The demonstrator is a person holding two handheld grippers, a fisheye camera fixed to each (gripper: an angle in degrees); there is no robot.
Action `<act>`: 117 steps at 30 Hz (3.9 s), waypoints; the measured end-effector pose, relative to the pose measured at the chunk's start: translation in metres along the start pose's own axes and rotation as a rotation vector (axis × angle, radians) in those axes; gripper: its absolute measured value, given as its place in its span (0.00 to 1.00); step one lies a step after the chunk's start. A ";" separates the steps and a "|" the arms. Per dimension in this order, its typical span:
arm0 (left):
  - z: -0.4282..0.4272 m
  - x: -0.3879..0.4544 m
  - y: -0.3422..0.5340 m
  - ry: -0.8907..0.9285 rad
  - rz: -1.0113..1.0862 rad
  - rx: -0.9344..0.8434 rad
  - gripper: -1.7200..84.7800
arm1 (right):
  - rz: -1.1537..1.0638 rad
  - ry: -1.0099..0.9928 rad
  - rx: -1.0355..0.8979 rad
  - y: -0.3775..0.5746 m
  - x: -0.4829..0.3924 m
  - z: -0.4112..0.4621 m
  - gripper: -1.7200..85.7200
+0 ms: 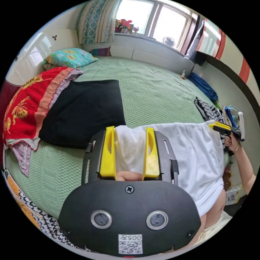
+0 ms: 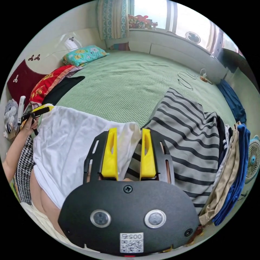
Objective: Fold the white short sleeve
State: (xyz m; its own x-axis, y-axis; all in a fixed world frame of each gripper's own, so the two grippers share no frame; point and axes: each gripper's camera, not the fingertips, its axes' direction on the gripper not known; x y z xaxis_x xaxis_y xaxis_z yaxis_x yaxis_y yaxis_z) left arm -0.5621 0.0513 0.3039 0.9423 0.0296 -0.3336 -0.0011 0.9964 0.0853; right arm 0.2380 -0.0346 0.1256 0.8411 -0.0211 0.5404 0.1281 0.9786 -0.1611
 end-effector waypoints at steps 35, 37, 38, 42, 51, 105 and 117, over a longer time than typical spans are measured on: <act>-0.150 0.042 0.164 0.097 -0.076 0.000 0.21 | 0.114 -0.050 0.064 0.148 0.026 -0.092 0.17; -0.144 0.041 0.177 0.097 -0.137 -0.024 0.23 | 0.203 -0.105 0.059 0.160 0.028 -0.086 0.17; -0.140 0.042 0.183 0.089 -0.165 -0.031 0.23 | 0.250 -0.114 0.073 0.163 0.029 -0.083 0.17; -0.130 0.060 0.194 -0.092 -0.218 -0.006 0.20 | 0.378 -0.066 -0.011 0.156 0.032 -0.058 0.14; -0.195 0.084 0.179 -0.078 -0.150 0.016 0.03 | 0.356 0.006 0.123 0.170 0.048 -0.124 0.00; -0.282 0.285 0.175 0.326 0.088 0.067 0.11 | 0.068 0.117 0.074 0.122 -0.050 -0.063 0.00; -0.284 0.283 0.174 0.320 0.082 0.053 0.11 | 0.624 -0.093 0.035 0.143 0.038 -0.022 0.00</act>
State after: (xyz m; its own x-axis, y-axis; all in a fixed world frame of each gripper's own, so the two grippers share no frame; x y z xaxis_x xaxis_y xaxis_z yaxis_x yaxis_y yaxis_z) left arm -0.3905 0.2554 -0.0419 0.7866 0.1419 -0.6009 -0.0475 0.9843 0.1701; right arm 0.2998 0.0997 0.1053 0.7026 0.5721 0.4232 -0.3905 0.8071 -0.4428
